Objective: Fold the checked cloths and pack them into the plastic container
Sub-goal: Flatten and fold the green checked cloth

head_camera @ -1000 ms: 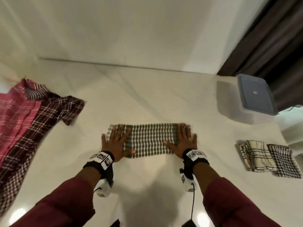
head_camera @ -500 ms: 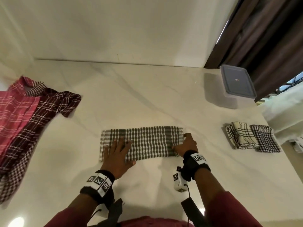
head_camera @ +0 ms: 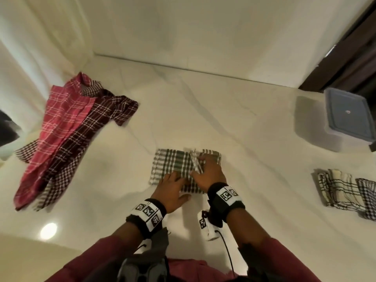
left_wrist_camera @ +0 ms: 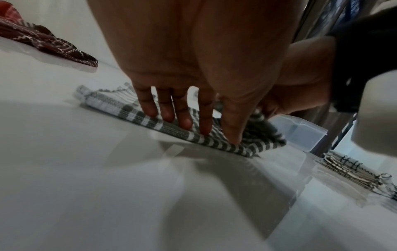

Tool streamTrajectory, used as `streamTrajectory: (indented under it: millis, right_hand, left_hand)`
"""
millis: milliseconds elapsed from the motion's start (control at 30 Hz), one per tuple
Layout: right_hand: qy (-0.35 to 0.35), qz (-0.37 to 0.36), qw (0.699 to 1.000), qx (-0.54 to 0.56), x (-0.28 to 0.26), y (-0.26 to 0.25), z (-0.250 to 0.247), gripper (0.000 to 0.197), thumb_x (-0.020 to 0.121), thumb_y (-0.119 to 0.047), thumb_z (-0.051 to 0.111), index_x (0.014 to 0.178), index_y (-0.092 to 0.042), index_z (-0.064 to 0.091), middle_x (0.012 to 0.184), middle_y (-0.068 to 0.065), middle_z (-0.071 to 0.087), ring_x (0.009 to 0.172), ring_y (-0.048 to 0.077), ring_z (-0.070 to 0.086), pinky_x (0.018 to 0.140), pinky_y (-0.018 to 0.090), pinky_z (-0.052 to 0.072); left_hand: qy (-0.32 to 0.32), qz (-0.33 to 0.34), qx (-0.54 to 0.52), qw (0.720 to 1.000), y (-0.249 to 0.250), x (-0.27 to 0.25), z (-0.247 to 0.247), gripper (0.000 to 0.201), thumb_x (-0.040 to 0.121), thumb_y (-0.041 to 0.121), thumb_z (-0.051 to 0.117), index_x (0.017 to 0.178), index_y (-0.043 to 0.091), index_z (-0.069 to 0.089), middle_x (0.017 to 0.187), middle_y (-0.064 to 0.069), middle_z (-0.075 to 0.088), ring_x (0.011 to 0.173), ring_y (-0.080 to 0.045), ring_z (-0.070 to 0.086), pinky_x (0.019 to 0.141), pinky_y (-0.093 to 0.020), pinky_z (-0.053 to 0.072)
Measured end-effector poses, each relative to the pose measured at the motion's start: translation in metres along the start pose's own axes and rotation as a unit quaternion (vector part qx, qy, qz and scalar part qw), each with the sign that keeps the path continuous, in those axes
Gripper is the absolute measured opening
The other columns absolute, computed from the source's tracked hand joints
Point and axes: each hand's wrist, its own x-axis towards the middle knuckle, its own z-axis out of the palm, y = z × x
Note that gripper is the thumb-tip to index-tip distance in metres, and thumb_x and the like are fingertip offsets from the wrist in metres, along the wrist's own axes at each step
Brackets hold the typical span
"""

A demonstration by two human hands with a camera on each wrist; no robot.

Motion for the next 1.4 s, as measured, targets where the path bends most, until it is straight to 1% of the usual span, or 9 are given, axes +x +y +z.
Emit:
streamTrajectory:
  millis: [200,367,533,700,833,900,1033,1267,1400]
  right_hand:
    - [-0.065,-0.035,0.996,-0.047,0.011,0.007,0.021,0.042,0.089,-0.026,0.058,0.128,-0.024,0.044,0.096,0.004,0.065,0.078,0.022,0.061,0.070,0.032,0.051]
    - [0.022,-0.041,0.999,-0.011,0.009,0.023,0.013,0.028,0.095,-0.025,0.051,0.123,-0.026,0.049,0.072,-0.003,0.062,0.056,0.016,0.057,0.058,0.031,0.050]
    - [-0.047,-0.049,0.996,-0.063,0.011,0.037,0.015,0.062,0.085,-0.023,0.067,0.138,-0.029,0.037,0.070,-0.009,0.052,0.067,0.016,0.056,0.070,0.035,0.053]
    - [-0.045,-0.061,0.997,-0.030,0.015,0.040,0.010,0.063,0.081,-0.021,0.072,0.136,-0.029,0.041,0.069,-0.005,0.053,0.062,0.015,0.056,0.068,0.034,0.054]
    - [0.033,-0.051,0.995,0.078,0.011,0.042,0.005,0.045,0.079,-0.028,0.076,0.118,-0.029,0.053,0.074,0.003,0.063,0.063,0.015,0.060,0.061,0.028,0.054]
    - [0.086,-0.038,0.990,0.107,0.010,0.048,0.002,0.035,0.079,-0.029,0.076,0.109,-0.027,0.057,0.076,0.003,0.065,0.066,0.013,0.062,0.059,0.021,0.051]
    - [0.014,0.003,0.996,0.093,0.010,0.058,0.001,0.042,0.073,-0.019,0.081,0.108,-0.023,0.058,0.068,-0.002,0.061,0.061,0.014,0.060,0.067,0.035,0.057]
    - [-0.065,0.000,0.995,0.071,0.014,0.051,-0.020,0.022,0.084,-0.002,0.057,0.103,-0.014,0.056,0.088,0.009,0.065,0.072,0.022,0.062,0.058,0.028,0.051]
    - [-0.055,0.079,0.973,0.211,0.013,0.063,-0.034,0.017,0.096,-0.010,0.045,0.091,-0.009,0.061,0.084,0.009,0.064,0.065,0.015,0.059,0.055,0.018,0.048]
  left_hand:
    - [-0.002,0.010,-0.072,0.997,-0.006,-0.001,-0.010,0.030,0.085,0.041,0.061,0.107,0.020,0.061,0.106,0.000,0.053,0.099,-0.022,0.050,0.084,-0.036,0.044]
    - [0.165,-0.170,-0.091,0.967,-0.019,0.003,-0.029,0.032,0.085,0.035,0.062,0.114,0.022,0.060,0.120,-0.006,0.053,0.110,-0.028,0.048,0.089,-0.039,0.041]
    - [0.091,-0.295,-0.122,0.943,-0.031,0.023,-0.041,0.070,0.081,0.042,0.067,0.136,0.012,0.037,0.136,-0.013,0.038,0.125,-0.033,0.038,0.098,-0.043,0.038]
    - [0.060,-0.306,-0.148,0.939,-0.030,0.046,-0.035,0.061,0.074,0.032,0.076,0.123,0.011,0.046,0.122,-0.008,0.055,0.110,-0.029,0.057,0.088,-0.040,0.048]
    - [0.066,-0.259,-0.221,0.938,-0.038,0.050,-0.037,0.059,0.057,0.047,0.067,0.105,0.013,0.064,0.107,-0.008,0.065,0.092,-0.025,0.064,0.083,-0.039,0.055]
    - [0.091,-0.226,-0.257,0.935,-0.032,0.047,-0.040,0.053,0.067,0.042,0.070,0.108,0.009,0.060,0.106,-0.003,0.062,0.093,-0.021,0.061,0.082,-0.033,0.050]
    - [0.106,-0.140,-0.302,0.937,0.004,0.039,-0.053,0.038,0.083,0.023,0.070,0.110,0.016,0.045,0.096,0.001,0.058,0.089,-0.022,0.059,0.068,-0.026,0.041]
    - [0.043,0.039,-0.273,0.960,0.076,0.044,-0.027,0.044,0.087,0.027,0.059,0.126,0.028,0.038,0.127,-0.003,0.059,0.114,-0.023,0.059,0.091,-0.040,0.050]
    - [0.061,0.092,-0.206,0.972,0.079,0.043,-0.014,0.052,0.085,0.049,0.057,0.128,0.022,0.045,0.115,-0.001,0.064,0.100,-0.020,0.062,0.083,-0.034,0.050]
